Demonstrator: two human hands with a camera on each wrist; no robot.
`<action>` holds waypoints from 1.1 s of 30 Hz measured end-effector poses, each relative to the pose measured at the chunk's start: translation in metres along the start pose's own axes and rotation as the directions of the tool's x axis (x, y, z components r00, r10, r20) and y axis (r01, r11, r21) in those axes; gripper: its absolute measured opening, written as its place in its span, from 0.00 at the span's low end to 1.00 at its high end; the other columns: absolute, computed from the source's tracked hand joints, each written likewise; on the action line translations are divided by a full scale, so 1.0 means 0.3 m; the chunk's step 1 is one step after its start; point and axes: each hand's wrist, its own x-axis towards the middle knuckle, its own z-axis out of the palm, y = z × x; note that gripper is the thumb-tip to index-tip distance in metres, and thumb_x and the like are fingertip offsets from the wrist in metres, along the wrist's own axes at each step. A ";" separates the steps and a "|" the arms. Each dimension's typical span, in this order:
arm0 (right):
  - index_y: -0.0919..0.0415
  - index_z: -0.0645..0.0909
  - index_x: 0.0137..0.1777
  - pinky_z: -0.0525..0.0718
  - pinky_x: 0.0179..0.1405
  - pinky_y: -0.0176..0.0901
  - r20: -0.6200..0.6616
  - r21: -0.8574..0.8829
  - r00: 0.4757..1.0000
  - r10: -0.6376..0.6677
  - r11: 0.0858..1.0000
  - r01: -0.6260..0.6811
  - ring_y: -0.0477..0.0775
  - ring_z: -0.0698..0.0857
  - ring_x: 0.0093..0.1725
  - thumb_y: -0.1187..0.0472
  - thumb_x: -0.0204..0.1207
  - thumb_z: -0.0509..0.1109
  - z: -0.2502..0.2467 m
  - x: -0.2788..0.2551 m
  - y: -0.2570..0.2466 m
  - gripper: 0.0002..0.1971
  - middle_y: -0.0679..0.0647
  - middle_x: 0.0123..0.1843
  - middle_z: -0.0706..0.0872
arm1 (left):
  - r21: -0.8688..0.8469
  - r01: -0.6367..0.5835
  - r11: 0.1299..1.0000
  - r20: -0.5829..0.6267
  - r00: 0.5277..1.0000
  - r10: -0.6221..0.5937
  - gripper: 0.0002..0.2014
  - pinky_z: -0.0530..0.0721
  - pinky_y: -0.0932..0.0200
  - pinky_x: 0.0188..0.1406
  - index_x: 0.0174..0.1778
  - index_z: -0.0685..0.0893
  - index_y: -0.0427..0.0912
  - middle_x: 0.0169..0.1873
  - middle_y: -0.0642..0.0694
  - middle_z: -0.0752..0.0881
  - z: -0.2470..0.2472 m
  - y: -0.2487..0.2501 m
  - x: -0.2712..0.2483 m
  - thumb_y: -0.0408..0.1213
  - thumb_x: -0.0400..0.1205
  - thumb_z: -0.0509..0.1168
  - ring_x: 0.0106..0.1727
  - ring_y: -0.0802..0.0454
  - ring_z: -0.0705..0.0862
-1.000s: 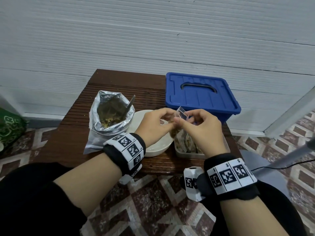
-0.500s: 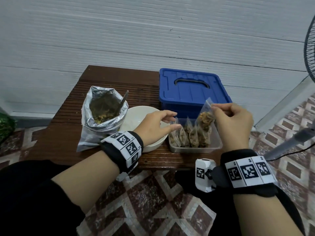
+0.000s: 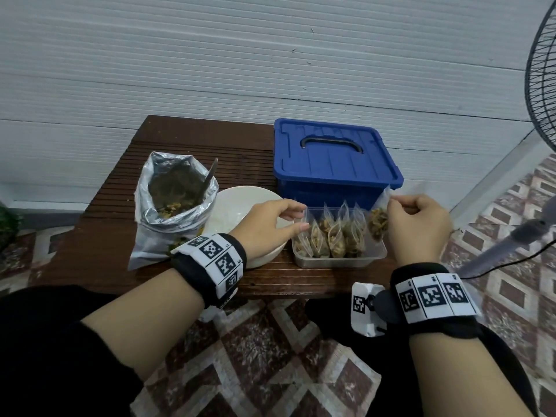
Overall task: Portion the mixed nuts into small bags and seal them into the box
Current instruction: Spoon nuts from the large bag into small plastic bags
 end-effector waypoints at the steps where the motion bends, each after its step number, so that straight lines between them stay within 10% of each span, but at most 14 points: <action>1: 0.58 0.87 0.45 0.78 0.48 0.43 0.005 -0.023 1.000 0.011 1.000 -0.011 0.53 0.83 0.43 0.63 0.74 0.68 0.003 0.002 0.010 0.06 0.50 0.37 0.84 | 0.000 0.001 1.000 0.000 1.000 -0.001 0.20 0.69 0.88 0.47 0.67 0.81 0.47 0.56 0.54 0.86 -0.001 0.001 0.001 0.45 0.80 0.70 0.56 0.65 0.82; 6: 0.51 0.80 0.28 0.80 0.59 0.64 0.159 -0.226 0.979 0.125 0.970 -0.087 0.61 0.85 0.47 0.59 0.71 0.69 0.040 0.003 0.077 0.10 0.51 0.36 0.87 | 0.012 0.005 1.000 0.004 1.000 -0.005 0.20 0.69 0.88 0.47 0.67 0.81 0.46 0.56 0.53 0.86 0.000 0.005 0.001 0.44 0.80 0.70 0.56 0.65 0.82; 13: 0.49 0.81 0.30 0.78 0.62 0.63 0.222 -0.327 0.952 0.211 0.936 -0.131 0.60 0.84 0.48 0.54 0.71 0.72 0.041 0.011 0.091 0.09 0.51 0.39 0.87 | 0.036 0.012 0.999 0.017 1.000 -0.013 0.22 0.70 0.87 0.49 0.68 0.80 0.45 0.57 0.53 0.86 -0.005 0.003 -0.003 0.39 0.78 0.73 0.56 0.64 0.81; 23: 0.42 0.80 0.40 0.79 0.57 0.67 0.194 -0.111 0.969 -0.155 0.978 0.179 0.53 0.84 0.46 0.46 0.74 0.69 0.079 -0.037 0.002 0.04 0.41 0.36 0.83 | 0.296 0.206 0.933 -0.108 0.978 -0.181 0.22 0.70 0.61 0.68 0.74 0.75 0.44 0.71 0.48 0.78 -0.067 -0.023 0.013 0.42 0.83 0.65 0.70 0.54 0.76; 28: 0.38 0.79 0.42 0.79 0.56 0.66 0.288 -0.025 0.922 -0.259 0.960 0.278 0.53 0.84 0.49 0.43 0.72 0.69 0.139 -0.069 -0.012 0.03 0.40 0.38 0.85 | 0.481 0.344 0.806 0.092 0.895 -0.437 0.35 0.64 0.50 0.78 0.82 0.61 0.45 0.79 0.44 0.68 -0.059 -0.070 0.013 0.54 0.82 0.64 0.79 0.45 0.67; 33: 0.43 0.84 0.47 0.76 0.60 0.63 0.331 -0.083 0.906 -0.263 0.948 0.306 0.52 0.83 0.52 0.46 0.75 0.70 0.159 -0.089 -0.024 0.05 0.41 0.41 0.86 | 0.541 0.310 0.782 0.142 0.883 -0.448 0.35 0.68 0.51 0.76 0.81 0.66 0.47 0.77 0.47 0.71 -0.049 -0.085 0.010 0.49 0.79 0.69 0.77 0.47 0.69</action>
